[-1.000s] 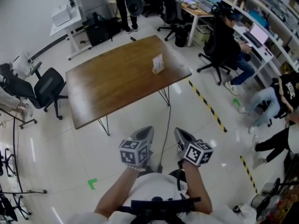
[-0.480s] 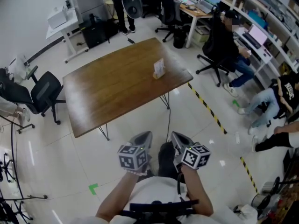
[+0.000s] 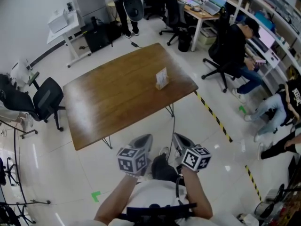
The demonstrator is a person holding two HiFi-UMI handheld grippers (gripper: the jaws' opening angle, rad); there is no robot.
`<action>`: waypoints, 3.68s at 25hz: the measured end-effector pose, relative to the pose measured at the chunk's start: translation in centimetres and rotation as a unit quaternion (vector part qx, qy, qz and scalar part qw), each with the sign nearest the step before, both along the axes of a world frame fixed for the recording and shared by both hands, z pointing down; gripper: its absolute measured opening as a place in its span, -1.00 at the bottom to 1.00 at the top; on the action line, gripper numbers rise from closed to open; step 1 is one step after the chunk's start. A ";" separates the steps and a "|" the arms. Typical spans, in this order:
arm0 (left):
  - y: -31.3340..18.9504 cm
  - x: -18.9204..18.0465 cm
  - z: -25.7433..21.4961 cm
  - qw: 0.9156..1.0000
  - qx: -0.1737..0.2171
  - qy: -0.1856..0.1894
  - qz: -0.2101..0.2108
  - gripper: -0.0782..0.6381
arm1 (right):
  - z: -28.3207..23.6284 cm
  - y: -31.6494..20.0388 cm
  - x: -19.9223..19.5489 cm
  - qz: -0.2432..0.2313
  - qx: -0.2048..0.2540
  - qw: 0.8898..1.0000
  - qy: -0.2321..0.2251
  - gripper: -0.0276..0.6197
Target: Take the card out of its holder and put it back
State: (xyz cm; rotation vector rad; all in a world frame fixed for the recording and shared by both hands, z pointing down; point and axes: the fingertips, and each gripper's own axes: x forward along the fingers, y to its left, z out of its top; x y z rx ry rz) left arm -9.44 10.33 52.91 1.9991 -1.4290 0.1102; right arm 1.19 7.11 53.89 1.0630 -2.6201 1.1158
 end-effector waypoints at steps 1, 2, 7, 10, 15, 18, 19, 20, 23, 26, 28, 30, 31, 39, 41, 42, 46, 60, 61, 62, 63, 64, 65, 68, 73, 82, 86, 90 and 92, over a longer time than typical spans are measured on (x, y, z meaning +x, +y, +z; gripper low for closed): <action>-1.0 -0.2 0.0 1.000 0.001 -0.002 0.000 -0.78 | 0.1 -0.9 -0.3 -0.002 0.001 1.000 0.000 -0.90; -2.0 -0.4 0.0 1.000 0.003 -0.004 0.001 -0.78 | 0.2 -1.9 -0.4 -0.002 0.001 1.000 -0.001 -0.90; -7.4 -0.6 -0.2 1.000 0.003 -0.009 0.006 -0.78 | -0.6 -7.7 -0.3 0.002 0.010 1.000 0.002 -0.90; -10.5 -0.4 -0.5 1.000 0.003 -0.010 0.007 -0.78 | -1.1 -11.1 -0.2 0.003 0.014 1.000 0.004 -0.90; -15.1 -0.1 -0.5 1.000 0.002 -0.014 0.007 -0.78 | -1.0 -15.2 -0.2 -0.007 0.009 1.000 0.001 -0.90; -17.6 0.2 -0.7 1.000 0.010 -0.024 0.004 -0.78 | -0.9 -17.6 0.4 -0.005 0.006 1.000 -0.007 -0.90; -18.2 0.1 -0.7 1.000 0.012 -0.028 0.001 -0.78 | -0.8 -18.3 0.5 -0.006 0.006 1.000 -0.010 -0.90; -18.6 0.1 -0.7 0.999 0.014 -0.030 -0.002 -0.78 | -0.7 -18.9 0.6 -0.007 0.007 1.000 -0.011 -0.90; -19.8 0.1 -0.3 0.999 0.013 -0.032 -0.008 -0.78 | -0.1 -20.6 0.6 -0.012 0.004 1.000 -0.015 -0.90; -20.3 -0.3 0.5 0.999 0.004 -0.031 -0.011 -0.78 | 0.6 -21.2 -0.1 -0.023 -0.005 1.000 -0.016 -0.90; -20.9 -0.7 0.8 0.999 0.001 -0.032 -0.010 -0.78 | 0.9 -21.5 -0.6 -0.028 -0.008 0.999 -0.016 -0.90; -21.6 -1.0 1.0 0.999 -0.002 -0.034 -0.005 -0.78 | 1.0 -22.1 -0.8 -0.026 -0.011 0.999 -0.016 -0.90; -22.0 -1.2 1.1 0.999 -0.003 -0.035 -0.003 -0.78 | 1.1 -22.3 -0.8 -0.025 -0.012 0.999 -0.016 -0.90; -25.6 -2.7 2.5 0.998 -0.009 -0.057 0.017 -0.78 | 1.3 -24.7 -0.6 -0.006 -0.010 1.000 -0.020 -0.90; -26.5 -2.9 2.9 0.998 -0.009 -0.064 0.022 -0.78 | 1.1 -25.2 -0.5 -0.002 -0.007 1.000 -0.020 -0.90; -27.0 -3.1 3.2 0.997 -0.009 -0.068 0.025 -0.78 | 1.2 -25.4 -0.5 0.002 -0.008 1.000 -0.020 -0.90; -29.3 -3.8 4.6 0.995 -0.017 -0.083 0.045 -0.71 | 1.8 -26.4 -0.3 0.017 -0.016 1.000 -0.016 -0.90; -37.2 -5.6 10.5 0.987 -0.050 -0.108 0.105 -0.20 | 2.9 -28.0 -0.7 0.042 -0.032 0.999 -0.003 -0.90; -37.5 -5.6 10.9 0.987 -0.052 -0.104 0.110 -0.20 | 2.9 -28.1 -0.6 0.044 -0.033 0.998 -0.002 -0.90; -37.9 -5.6 11.2 0.987 -0.054 -0.101 0.114 -0.20 | 3.0 -28.2 -0.5 0.047 -0.033 0.998 0.000 -0.90; -38.2 -5.6 11.5 0.986 -0.057 -0.099 0.119 -0.20 | 3.0 -28.3 -0.5 0.049 -0.033 0.998 0.001 -0.90; -38.5 -5.5 11.8 0.986 -0.059 -0.098 0.123 -0.20 | 3.1 -28.4 -0.4 0.050 -0.034 0.998 0.002 -0.90; -38.7 -5.4 12.0 0.985 -0.061 -0.098 0.127 -0.20 | 3.1 -28.5 -0.4 0.051 -0.035 0.998 0.003 -0.90; -39.2 -4.8 12.8 0.984 -0.067 -0.094 0.137 -0.20 | 3.2 -28.8 -0.3 0.053 -0.038 0.998 0.004 -0.90; -40.0 -3.8 13.6 0.982 -0.064 -0.096 0.151 -0.20 | 3.4 -29.2 -0.2 0.057 -0.040 0.998 0.003 -0.90; -40.8 -3.2 14.6 0.979 -0.066 -0.103 0.162 -0.32 | 3.8 -29.3 0.6 0.071 -0.043 0.997 0.006 -0.90; -41.2 -3.0 14.8 0.979 -0.064 -0.106 0.162 -0.39 | 4.1 -29.4 1.2 0.078 -0.045 0.996 0.007 -0.90; -41.2 -2.6 15.2 0.977 -0.067 -0.110 0.170 -0.44 | 4.3 -29.4 1.7 0.085 -0.047 0.995 0.007 -0.90; -41.1 -2.6 15.3 0.977 -0.067 -0.111 0.170 -0.44 | 4.4 -29.3 1.7 0.086 -0.049 0.995 0.006 -0.90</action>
